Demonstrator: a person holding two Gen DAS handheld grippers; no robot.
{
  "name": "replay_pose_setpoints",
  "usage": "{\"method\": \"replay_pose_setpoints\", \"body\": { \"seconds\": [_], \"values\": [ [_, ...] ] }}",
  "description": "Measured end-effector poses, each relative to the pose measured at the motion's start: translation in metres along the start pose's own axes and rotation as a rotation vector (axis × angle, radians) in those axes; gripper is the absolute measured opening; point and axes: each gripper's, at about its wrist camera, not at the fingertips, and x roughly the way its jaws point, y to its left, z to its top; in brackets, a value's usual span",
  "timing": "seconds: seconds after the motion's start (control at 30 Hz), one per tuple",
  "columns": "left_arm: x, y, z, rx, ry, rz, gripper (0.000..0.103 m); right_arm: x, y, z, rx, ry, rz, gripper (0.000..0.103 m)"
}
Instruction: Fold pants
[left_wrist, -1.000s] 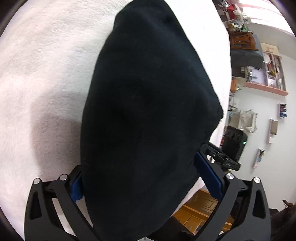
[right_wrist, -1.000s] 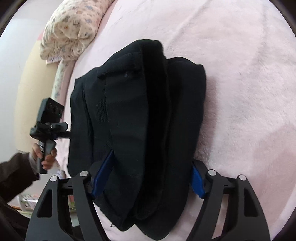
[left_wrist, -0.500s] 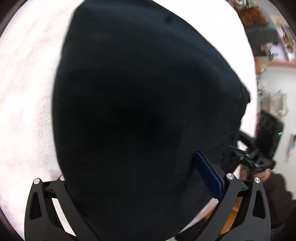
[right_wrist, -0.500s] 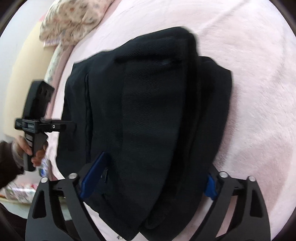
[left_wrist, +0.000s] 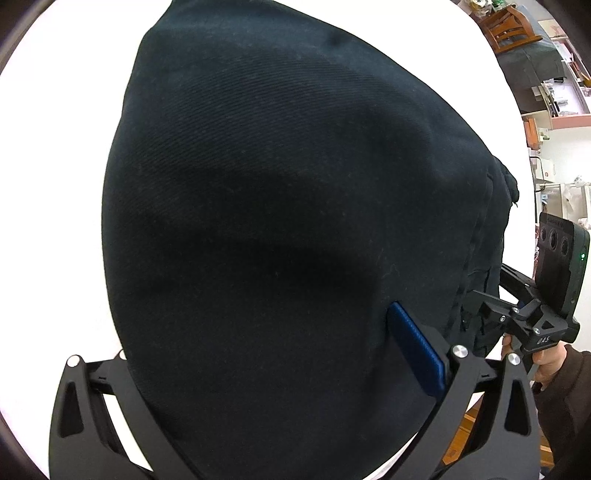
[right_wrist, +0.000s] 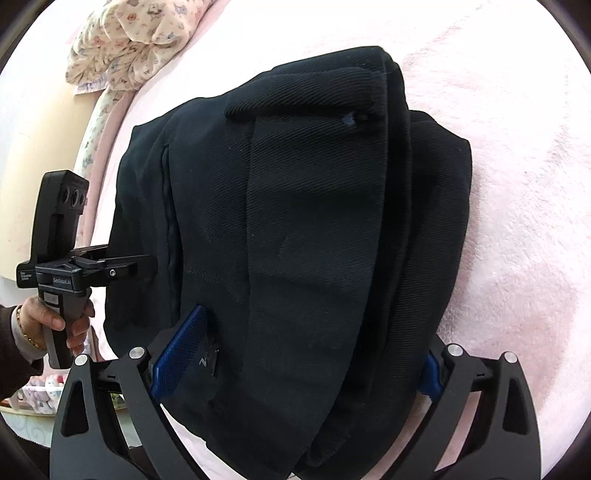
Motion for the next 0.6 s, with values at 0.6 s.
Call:
{"method": "replay_pose_setpoints", "body": {
  "seconds": [0.6],
  "values": [
    [-0.002,-0.005,-0.003,0.003,-0.016,0.048,0.101,-0.014,-0.037,-0.007,0.184,-0.091,0.117,0.072]
  ]
}}
